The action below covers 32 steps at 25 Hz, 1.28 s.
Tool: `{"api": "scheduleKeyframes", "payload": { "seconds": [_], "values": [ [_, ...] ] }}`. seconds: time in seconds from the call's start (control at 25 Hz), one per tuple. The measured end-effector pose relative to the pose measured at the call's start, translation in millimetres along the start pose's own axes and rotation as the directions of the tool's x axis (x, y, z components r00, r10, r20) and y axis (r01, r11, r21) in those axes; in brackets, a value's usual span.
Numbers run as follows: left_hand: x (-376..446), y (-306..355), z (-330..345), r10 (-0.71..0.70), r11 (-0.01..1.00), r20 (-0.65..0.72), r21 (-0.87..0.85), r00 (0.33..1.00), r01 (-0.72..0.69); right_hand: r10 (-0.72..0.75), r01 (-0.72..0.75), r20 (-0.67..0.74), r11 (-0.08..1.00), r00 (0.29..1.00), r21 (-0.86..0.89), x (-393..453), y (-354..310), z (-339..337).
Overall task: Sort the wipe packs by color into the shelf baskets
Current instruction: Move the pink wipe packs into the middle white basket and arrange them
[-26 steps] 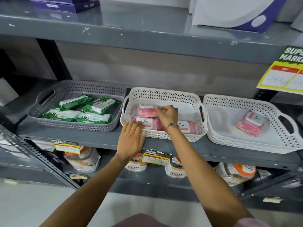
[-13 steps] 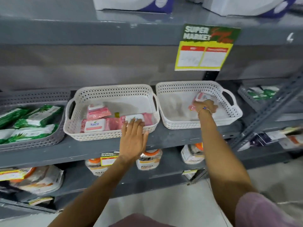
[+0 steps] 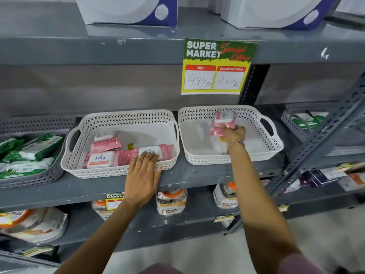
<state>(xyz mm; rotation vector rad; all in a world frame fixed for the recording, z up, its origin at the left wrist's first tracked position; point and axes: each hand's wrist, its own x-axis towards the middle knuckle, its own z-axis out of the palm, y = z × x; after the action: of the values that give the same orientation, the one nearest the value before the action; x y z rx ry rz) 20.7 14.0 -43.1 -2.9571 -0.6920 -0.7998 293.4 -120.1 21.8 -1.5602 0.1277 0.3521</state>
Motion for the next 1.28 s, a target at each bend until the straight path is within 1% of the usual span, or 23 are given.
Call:
{"api": "scheduleKeyframes", "payload": {
  "seconds": [0.04, 0.08, 0.12, 0.2, 0.28, 0.36, 0.44, 0.48, 0.56, 0.6, 0.64, 0.68, 0.72, 0.76, 0.8, 0.84, 0.88, 0.92, 1.0, 1.08, 1.16, 1.2, 1.28],
  "values": [
    [-2, -6, -2, -0.016, 1.0, -0.007, 0.001, 1.0, 0.016, -0.038, 0.037, 0.028, 0.998, 0.999, 0.043, -18, -5, 6],
    [-3, -14, -3, -0.032, 0.999, -0.015, 0.009, 0.999, 0.032, -0.085, 0.077, 0.114, 0.994, 0.99, 0.074, -29, -6, 13],
    [-6, -23, -5, -0.052, 0.998, -0.009, 0.022, 0.999, 0.052, -0.124, 0.106, 0.214, 0.99, 0.969, 0.092, -43, -10, 22],
    [-13, -47, -10, -0.101, 0.993, -0.019, 0.064, 0.995, 0.102, -0.158, 0.157, 0.401, 0.987, 0.902, 0.036, -58, -9, 48],
    [-19, -67, -17, -0.141, 0.985, -0.025, 0.095, 0.99, 0.143, -0.136, 0.199, 0.443, 0.975, 0.886, -0.099, -65, -11, 82],
    [-27, -81, -21, -0.175, 0.977, -0.016, 0.12, 0.984, 0.175, -0.071, 0.189, 0.482, 0.961, 0.874, -0.201, -69, -4, 119],
    [-29, -84, -22, -0.182, 0.977, 0.011, 0.114, 0.983, 0.18, -0.014, 0.187, 0.478, 0.93, 0.878, -0.316, -76, 4, 146],
    [-29, -85, -23, -0.183, 0.979, 0.021, 0.098, 0.983, 0.18, -0.039, 0.256, 0.454, 0.866, 0.89, -0.429, -82, 8, 154],
    [-29, -83, -27, -0.191, 0.981, 0.024, 0.027, 0.981, 0.191, -0.162, 0.417, 0.421, 0.651, 0.893, -0.634, -99, 11, 157],
    [-27, -84, -33, -0.195, 0.98, 0.003, -0.038, 0.981, 0.195, -0.219, 0.464, 0.415, 0.535, 0.883, -0.706, -110, 9, 155],
    [-24, -86, -42, -0.202, 0.973, -0.028, -0.115, 0.979, 0.198, -0.265, 0.493, 0.416, 0.442, 0.87, -0.749, -119, 8, 152],
    [-19, -92, -51, -0.215, 0.961, -0.057, -0.191, 0.975, 0.201, -0.313, 0.538, 0.443, 0.382, 0.84, -0.751, -130, 4, 148],
    [-10, -102, -59, -0.236, 0.945, -0.072, -0.251, 0.969, 0.211, -0.335, 0.597, 0.496, 0.379, 0.801, -0.708, -140, 6, 150],
    [2, -113, -66, -0.263, 0.929, -0.073, -0.288, 0.962, 0.232, -0.331, 0.656, 0.569, 0.455, 0.753, -0.602, -154, 7, 151],
    [20, -127, -71, -0.298, 0.911, -0.052, -0.315, 0.953, 0.267, -0.27, 0.647, 0.639, 0.595, 0.72, -0.477, -170, 11, 157],
    [42, -145, -71, -0.334, 0.887, 0.007, -0.337, 0.943, 0.317, -0.153, 0.529, 0.705, 0.772, 0.693, -0.352, -188, 18, 167],
    [65, -160, -70, -0.354, 0.868, 0.102, -0.335, 0.93, 0.367, -0.038, 0.337, 0.742, 0.906, 0.669, -0.258, -203, 27, 181],
    [85, -171, -68, -0.345, 0.87, 0.221, -0.288, 0.912, 0.399, 0.027, 0.156, 0.743, 0.972, 0.669, -0.177, -214, 37, 195],
    [111, -188, -57, -0.306, 0.91, 0.448, -0.119, 0.84, 0.396, 0.077, -0.05, 0.663, 0.997, 0.745, -0.06, -228, 56, 223],
    [122, -197, -48, -0.299, 0.928, 0.567, -0.013, 0.767, 0.372, 0.153, -0.188, 0.571, 0.982, 0.807, 0.002, -232, 61, 243],
    [128, -199, -42, -0.287, 0.934, 0.642, 0.025, 0.711, 0.355, 0.196, -0.215, 0.537, 0.976, 0.821, -0.028, -225, 60, 257],
    [128, -196, -42, -0.27, 0.941, 0.663, 0.03, 0.698, 0.336, 0.211, -0.214, 0.523, 0.975, 0.826, -0.056, -217, 58, 261],
    [126, -194, -41, -0.265, 0.941, 0.634, 0.005, 0.727, 0.338, 0.217, -0.174, 0.508, 0.976, 0.834, -0.131, -197, 51, 267]
  ]
}}
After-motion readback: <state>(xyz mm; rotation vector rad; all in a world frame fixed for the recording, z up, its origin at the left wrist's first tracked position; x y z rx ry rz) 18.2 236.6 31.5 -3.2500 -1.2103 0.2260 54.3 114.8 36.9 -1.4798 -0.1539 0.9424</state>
